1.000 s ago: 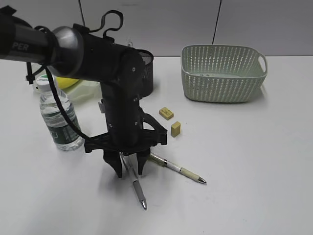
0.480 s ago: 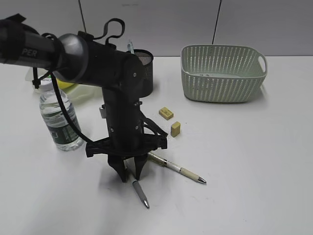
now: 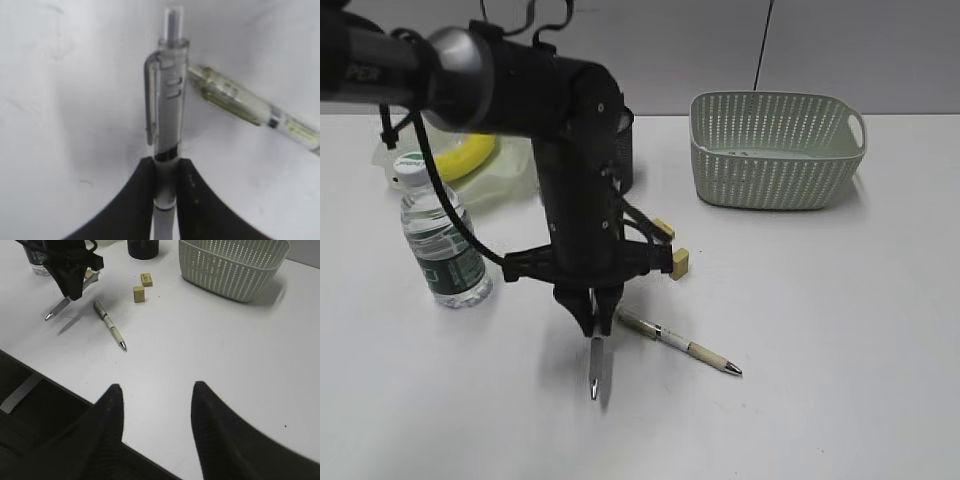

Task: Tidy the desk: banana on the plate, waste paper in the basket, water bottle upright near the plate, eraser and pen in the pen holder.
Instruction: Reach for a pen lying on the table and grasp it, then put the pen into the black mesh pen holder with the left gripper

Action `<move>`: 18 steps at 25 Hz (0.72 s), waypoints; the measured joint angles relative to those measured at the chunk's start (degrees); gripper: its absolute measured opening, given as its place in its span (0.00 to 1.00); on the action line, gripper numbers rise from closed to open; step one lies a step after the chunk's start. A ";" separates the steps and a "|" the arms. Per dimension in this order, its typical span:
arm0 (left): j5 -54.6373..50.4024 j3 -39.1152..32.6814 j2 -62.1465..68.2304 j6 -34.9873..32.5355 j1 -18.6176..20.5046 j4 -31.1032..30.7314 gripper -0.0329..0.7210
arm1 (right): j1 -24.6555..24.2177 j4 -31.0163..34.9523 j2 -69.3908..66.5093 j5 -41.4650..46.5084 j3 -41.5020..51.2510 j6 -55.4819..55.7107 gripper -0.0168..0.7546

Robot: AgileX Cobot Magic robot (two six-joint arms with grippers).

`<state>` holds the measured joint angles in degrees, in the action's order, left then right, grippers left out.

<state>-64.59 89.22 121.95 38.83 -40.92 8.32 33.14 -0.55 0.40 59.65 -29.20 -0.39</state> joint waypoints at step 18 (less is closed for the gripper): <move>34.67 1.07 -14.74 -0.06 3.45 -21.30 0.16 | 0.00 0.00 0.00 -0.05 0.00 0.00 0.49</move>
<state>-29.92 90.30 107.21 38.77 -37.47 -12.99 33.14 -0.55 0.40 59.60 -29.20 -0.39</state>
